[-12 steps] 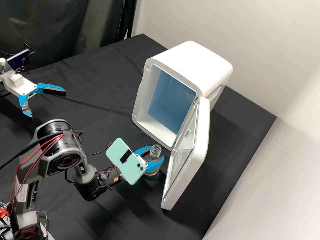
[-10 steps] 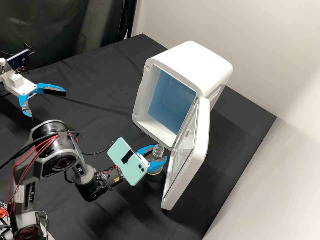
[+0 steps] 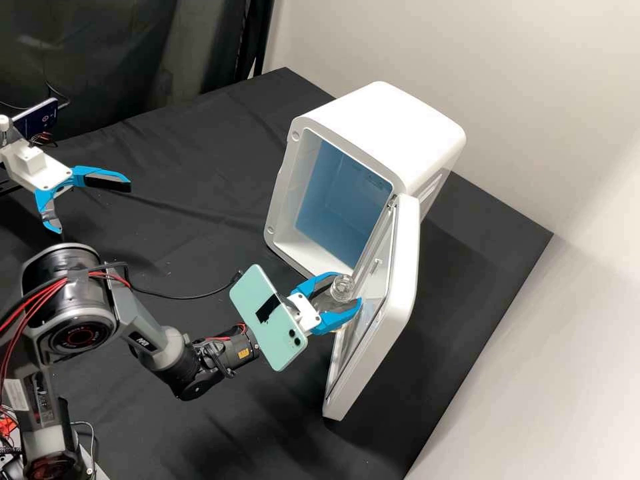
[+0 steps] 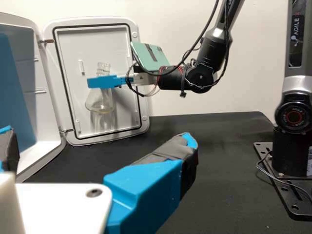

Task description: Place the flask in the incubator

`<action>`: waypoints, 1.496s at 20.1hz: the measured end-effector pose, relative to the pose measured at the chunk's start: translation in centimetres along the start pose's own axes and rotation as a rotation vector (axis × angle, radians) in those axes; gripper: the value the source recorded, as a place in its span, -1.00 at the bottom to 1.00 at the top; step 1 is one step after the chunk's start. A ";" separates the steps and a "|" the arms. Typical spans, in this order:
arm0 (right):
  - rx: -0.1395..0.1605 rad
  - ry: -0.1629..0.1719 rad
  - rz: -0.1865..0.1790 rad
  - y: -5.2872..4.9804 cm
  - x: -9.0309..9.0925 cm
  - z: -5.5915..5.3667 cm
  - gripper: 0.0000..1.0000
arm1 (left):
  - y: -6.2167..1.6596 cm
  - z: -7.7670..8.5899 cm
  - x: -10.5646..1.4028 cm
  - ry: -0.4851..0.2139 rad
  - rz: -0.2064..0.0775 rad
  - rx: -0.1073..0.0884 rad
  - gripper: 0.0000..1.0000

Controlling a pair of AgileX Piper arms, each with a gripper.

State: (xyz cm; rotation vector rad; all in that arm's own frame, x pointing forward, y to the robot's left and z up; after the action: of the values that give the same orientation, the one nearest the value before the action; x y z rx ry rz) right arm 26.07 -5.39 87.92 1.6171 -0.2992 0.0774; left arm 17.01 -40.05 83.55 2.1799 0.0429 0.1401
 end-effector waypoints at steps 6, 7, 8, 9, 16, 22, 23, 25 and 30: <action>-0.001 0.019 0.004 0.7 -0.2 -0.3 -1.00 | -0.01 0.1 0.0 -0.004 -0.001 0.000 1.00; 0.000 0.019 0.004 0.8 -0.2 -0.3 -1.00 | -0.02 0.1 0.0 -0.006 -0.001 0.000 1.00; 0.004 0.019 0.004 0.8 -0.2 -0.3 -1.00 | -0.03 0.2 0.0 -0.009 -0.002 0.000 1.00; 0.004 0.019 0.004 0.8 -0.2 -0.3 -1.00 | -0.03 0.2 0.0 -0.012 -0.002 0.000 1.00; 0.016 0.023 0.005 1.0 -0.5 -0.6 -1.00 | -0.04 0.2 0.0 -0.012 -0.002 0.000 1.00; 0.075 0.123 0.049 2.7 -2.5 -3.0 -1.00 | -0.04 0.2 0.0 -0.014 -0.002 0.000 1.00; 0.081 0.145 0.054 2.9 -2.7 -3.5 -1.00 | -0.04 0.2 0.0 -0.014 -0.002 0.000 1.00; 0.106 0.187 0.048 2.7 -3.2 -4.6 -1.00 | -0.04 0.2 0.0 -0.014 -0.002 0.000 1.00; 0.114 0.239 0.021 2.2 -3.4 -5.9 -1.00 | -0.04 0.2 0.0 -0.012 -0.002 0.000 1.00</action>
State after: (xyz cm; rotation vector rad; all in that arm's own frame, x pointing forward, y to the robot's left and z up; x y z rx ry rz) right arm 23.09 0.84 89.68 1.6987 -0.1289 0.3066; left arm 17.07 -40.19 83.41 2.1805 0.0385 0.1260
